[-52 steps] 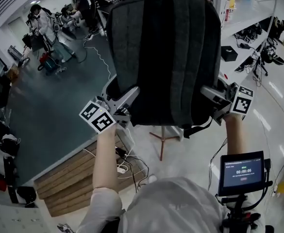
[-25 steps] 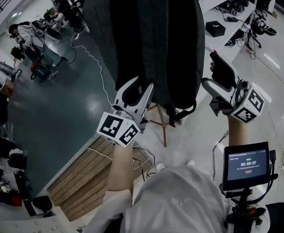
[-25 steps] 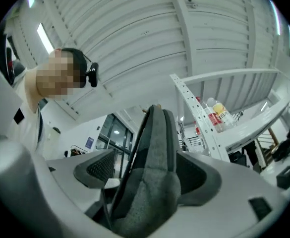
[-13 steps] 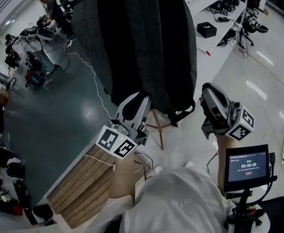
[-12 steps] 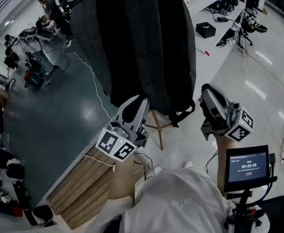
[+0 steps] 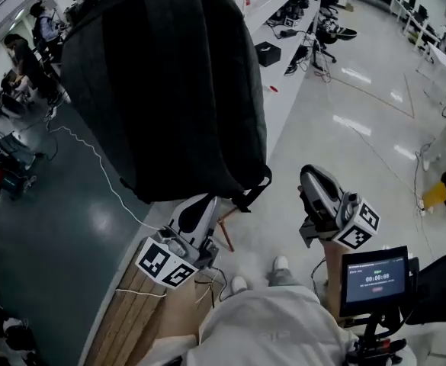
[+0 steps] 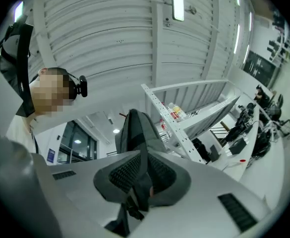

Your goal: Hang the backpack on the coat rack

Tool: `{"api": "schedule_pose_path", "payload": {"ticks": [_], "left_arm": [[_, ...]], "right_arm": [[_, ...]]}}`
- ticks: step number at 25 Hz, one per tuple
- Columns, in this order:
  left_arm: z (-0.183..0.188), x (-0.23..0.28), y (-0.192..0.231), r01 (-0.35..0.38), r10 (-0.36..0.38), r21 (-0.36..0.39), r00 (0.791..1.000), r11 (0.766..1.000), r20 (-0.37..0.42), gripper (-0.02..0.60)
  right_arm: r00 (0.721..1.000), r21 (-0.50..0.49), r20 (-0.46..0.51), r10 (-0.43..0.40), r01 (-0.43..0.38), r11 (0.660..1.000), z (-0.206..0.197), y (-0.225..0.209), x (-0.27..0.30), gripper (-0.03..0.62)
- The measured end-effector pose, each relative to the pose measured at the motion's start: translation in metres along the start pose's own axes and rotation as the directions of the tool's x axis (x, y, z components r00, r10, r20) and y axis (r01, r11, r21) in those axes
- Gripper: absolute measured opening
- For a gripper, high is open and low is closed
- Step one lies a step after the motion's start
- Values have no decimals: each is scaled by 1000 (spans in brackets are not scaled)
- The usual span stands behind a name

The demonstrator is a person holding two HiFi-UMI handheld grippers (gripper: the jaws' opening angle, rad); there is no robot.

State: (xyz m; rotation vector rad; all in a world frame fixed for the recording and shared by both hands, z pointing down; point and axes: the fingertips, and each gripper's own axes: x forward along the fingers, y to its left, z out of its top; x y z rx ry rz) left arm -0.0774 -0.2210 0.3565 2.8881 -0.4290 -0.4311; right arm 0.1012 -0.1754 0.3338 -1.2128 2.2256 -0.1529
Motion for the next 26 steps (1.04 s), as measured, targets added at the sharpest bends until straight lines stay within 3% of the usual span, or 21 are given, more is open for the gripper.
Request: {"api": "schedule_pose_path", "payload": {"ticks": [5, 10, 19, 23, 26], "left_arm": [[-42, 43, 2, 141, -146, -78, 987, 987, -62, 8], [-61, 60, -63, 279, -293, -152, 952, 948, -83, 8], [-93, 96, -164, 368, -390, -187, 916, 911, -96, 8], [-100, 99, -211, 466, -494, -231, 865, 854, -83, 8], [-103, 100, -240, 497, -528, -269, 847, 825, -57, 8]], "right_arm": [[982, -61, 6, -190, 190, 980, -3, -27, -43, 52], [945, -90, 50, -322, 326, 941, 20, -3, -106, 52], [909, -123, 133, -396, 412, 903, 69, 27, -210, 52], [898, -110, 148, -413, 430, 896, 79, 33, -243, 52], [891, -98, 161, -425, 443, 891, 89, 37, -266, 52]]}}
